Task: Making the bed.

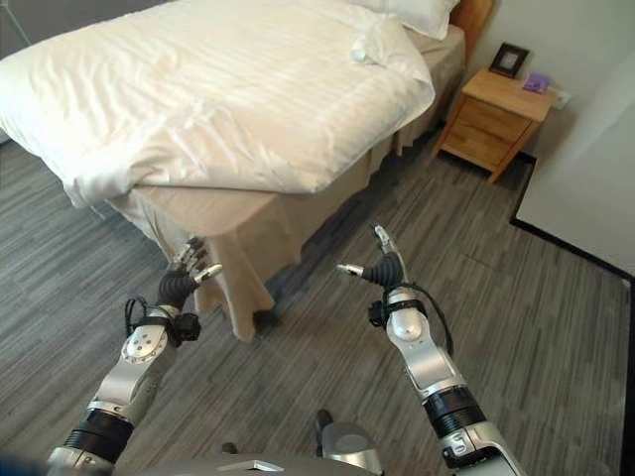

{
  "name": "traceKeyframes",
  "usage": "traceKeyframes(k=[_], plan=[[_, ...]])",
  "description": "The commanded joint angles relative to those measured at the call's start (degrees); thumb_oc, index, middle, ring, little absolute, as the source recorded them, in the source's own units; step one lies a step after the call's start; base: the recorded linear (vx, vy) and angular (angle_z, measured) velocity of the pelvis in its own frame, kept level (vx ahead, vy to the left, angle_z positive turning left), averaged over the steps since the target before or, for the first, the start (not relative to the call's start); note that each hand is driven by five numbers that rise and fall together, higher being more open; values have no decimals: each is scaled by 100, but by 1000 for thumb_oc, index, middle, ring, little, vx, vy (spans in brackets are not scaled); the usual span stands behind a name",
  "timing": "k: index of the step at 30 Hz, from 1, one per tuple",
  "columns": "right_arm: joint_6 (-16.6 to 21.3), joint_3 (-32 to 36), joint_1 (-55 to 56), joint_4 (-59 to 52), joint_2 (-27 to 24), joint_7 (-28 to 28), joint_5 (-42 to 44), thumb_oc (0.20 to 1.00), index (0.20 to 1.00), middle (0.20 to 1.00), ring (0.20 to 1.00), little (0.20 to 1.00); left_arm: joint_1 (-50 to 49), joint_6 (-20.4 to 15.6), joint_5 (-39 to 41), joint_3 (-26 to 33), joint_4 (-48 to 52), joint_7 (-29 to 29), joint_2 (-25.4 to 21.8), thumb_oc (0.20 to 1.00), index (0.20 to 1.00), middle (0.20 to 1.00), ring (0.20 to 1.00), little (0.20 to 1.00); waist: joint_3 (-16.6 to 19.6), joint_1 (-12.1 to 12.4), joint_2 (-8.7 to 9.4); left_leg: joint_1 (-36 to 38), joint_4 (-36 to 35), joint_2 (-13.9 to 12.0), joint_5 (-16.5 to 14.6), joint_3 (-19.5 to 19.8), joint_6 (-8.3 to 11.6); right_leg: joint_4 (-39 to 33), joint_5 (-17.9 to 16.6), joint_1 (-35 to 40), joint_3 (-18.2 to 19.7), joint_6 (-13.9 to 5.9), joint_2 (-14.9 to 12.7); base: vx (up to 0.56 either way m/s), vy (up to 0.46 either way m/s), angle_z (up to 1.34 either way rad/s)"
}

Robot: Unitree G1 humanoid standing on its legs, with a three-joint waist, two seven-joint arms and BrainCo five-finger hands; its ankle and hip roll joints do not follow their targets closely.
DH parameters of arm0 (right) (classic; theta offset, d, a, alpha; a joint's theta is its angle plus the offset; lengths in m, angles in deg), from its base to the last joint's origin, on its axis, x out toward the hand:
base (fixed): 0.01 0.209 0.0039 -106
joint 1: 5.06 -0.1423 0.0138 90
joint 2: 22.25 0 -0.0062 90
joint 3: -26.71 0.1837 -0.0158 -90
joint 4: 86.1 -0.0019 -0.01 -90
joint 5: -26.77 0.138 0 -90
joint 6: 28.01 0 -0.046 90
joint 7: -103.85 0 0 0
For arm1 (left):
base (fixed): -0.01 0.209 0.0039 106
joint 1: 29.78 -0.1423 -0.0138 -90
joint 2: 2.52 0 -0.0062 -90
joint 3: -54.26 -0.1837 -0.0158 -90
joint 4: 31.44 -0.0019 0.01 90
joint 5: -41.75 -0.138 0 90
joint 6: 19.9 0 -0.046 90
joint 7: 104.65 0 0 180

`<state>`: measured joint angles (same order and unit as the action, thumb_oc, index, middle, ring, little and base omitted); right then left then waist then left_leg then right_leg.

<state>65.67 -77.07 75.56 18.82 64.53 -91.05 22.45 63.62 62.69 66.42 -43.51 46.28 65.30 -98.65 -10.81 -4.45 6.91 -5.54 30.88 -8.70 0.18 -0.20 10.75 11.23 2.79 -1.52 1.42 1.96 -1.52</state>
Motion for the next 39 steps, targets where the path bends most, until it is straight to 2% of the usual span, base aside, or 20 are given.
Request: traceKeyframes(k=[1,2,4,5,6,9,14,16,19,20,22,23,25,28,29,30,31,34,37,39], plan=[[215,61,-80,-473,-204,-226,52,1000,1000,1000,1000,1000,157,-523,129,193,152,-247,56,1000,1000,1000,1000,1000,-230,140,142,275,976,682,142,-381,-641,-1595,-631,763,-17,-225,25,430,84,-92],[153,81,-57,-487,-232,-235,-28,1000,1000,1000,1000,1000,106,-542,158,346,72,-327,119,1000,1000,1000,1000,1000,-307,350,181,-282,641,845,-167,-515,-764,-1605,-531,993,343,-271,-43,440,152,-106],[141,63,-88,-507,-275,-207,-166,1000,1000,1000,1000,1000,68,-578,173,468,62,-401,184,1000,1000,1000,1000,1000,-323,467,132,-435,-395,887,-203,-531,-835,-1623,-397,1102,542,-369,-67,397,197,-109],[141,55,-84,-508,-301,-206,-262,1000,1000,1000,1000,1000,57,-587,137,487,67,-432,188,1000,1000,1000,1000,1000,-293,500,50,-342,-1339,777,-124,-539,-843,-1623,-281,1145,567,-422,-56,489,287,-106],[154,74,-65,-444,-348,-226,-315,1000,1000,1000,1000,1000,47,-633,119,541,74,-489,152,1000,1000,1000,1000,1000,-272,546,-102,-387,-2456,521,394,-665,-729,-1623,-89,1301,549,-472,-42,482,301,-64],[149,125,83,-409,-421,-198,-366,1000,1000,1000,1000,1000,9,-652,147,616,2,-505,133,1000,1000,1000,1000,1000,-292,621,-128,-678,-3445,140,839,-1012,-597,-1623,117,1603,457,-541,-263,404,262,10],[136,96,335,-480,-376,-24,-535,1000,1000,1000,1000,1000,-84,-619,127,654,-189,-444,61,1000,1000,1000,1000,1000,-80,533,-231,-409,-3588,-107,1153,-1079,-438,-1623,215,1845,462,-791,-608,364,332,-6],[139,36,340,-470,-333,25,-630,1000,1000,1000,1000,1000,-100,-595,93,614,-221,-379,32,1000,1000,1000,1000,1000,3,486,-174,-181,-3588,-69,1034,-1183,-508,-1489,52,1767,483,-951,-788,296,306,-29],[136,-9,330,-477,-225,104,-690,1000,1000,1000,1000,1000,-68,-536,28,526,-165,-284,-86,1000,1000,1000,1000,1000,3,474,32,216,-3577,44,791,-1410,-644,-695,-766,1443,486,-1252,-1111,222,196,-26],[136,-9,325,-477,-222,104,-691,1000,1000,1000,1000,1000,-65,-535,29,529,-164,-284,-89,1000,1000,1000,1000,1000,11,491,21,204,-3587,25,816,-1426,-644,-700,-790,1415,510,-1250,-1094,125,140,-12],[122,-20,216,-546,-226,82,-711,1000,1000,1000,1000,1000,-31,-539,63,495,-82,-288,-186,1000,1000,1000,1000,1000,-90,437,55,403,-3577,51,712,-1517,-719,12,-1542,1040,551,-1347,-1130,149,210,-7],[111,2,166,-588,-217,66,-711,1000,1000,1000,1000,1000,-27,-541,82,494,2,-285,-241,1000,1000,1000,1000,1000,-159,388,3,468,-3588,-8,668,-1528,-760,394,-1641,797,574,-1292,-1048,242,309,-2],[151,9,92,-666,-206,-15,-783,1000,1000,1000,1000,1000,-67,-533,25,514,130,-271,-286,1000,1000,1000,1000,1000,-196,341,-87,573,-3588,-122,492,-1607,-794,779,-1516,413,278,-1238,-1113,186,193,-15],[198,59,-72,-817,-272,-92,-849,1000,1000,1000,1000,1000,-22,-519,-24,431,210,-197,-327,1000,1000,1000,1000,1000,-172,245,-64,666,-3588,-80,338,-1543,-776,490,-1339,213,-19,-1199,-1115,180,61,2],[217,45,-150,-887,-280,-94,-863,1000,1000,1000,1000,1000,12,-500,-22,378,196,-147,-319,1000,1000,1000,1000,1000,-163,210,-46,692,-3588,-35,290,-1476,-773,265,-1198,142,-85,-1178,-1025,345,42,15],[277,16,-460,-1133,-347,-111,-886,1000,1000,1000,1000,1000,64,-477,47,293,225,-42,-298,1000,1000,1000,1000,1000,-174,89,-8,764,-3588,84,137,-1168,-784,-469,-624,46,85,-1050,-583,469,55,34],[281,-25,-632,-1199,-373,-115,-909,1000,1000,1000,1000,1000,37,-473,106,274,230,-10,-285,1000,1000,1000,1000,1000,-175,92,5,803,-3588,198,40,-954,-810,-743,-506,-19,400,-1027,-355,475,63,68],[345,-340,-1399,-1282,-352,-134,-807,1000,1000,1000,1000,1000,27,-492,360,208,179,22,-201,1000,1000,1000,1000,1000,-244,257,-39,908,-3588,600,-135,-167,-908,-1395,-608,-204,1055,-971,-26,288,80,144],[295,-524,-1846,-1265,-396,-164,-822,1000,1000,1000,1000,1000,78,-423,419,114,124,187,-238,1000,1000,1000,1000,1000,-242,257,57,963,-3588,688,-122,-164,-923,-1525,-757,-87,955,-957,-175,137,-29,98],[253,-745,-2317,-1164,-313,-107,-830,1000,1000,1000,1000,1000,136,-285,161,-58,-591,89,-224,1000,1000,1000,1000,1000,-173,293,47,1061,-3588,654,-183,-241,-942,-1576,-906,-37,982,-971,-180,118,-67,68]])
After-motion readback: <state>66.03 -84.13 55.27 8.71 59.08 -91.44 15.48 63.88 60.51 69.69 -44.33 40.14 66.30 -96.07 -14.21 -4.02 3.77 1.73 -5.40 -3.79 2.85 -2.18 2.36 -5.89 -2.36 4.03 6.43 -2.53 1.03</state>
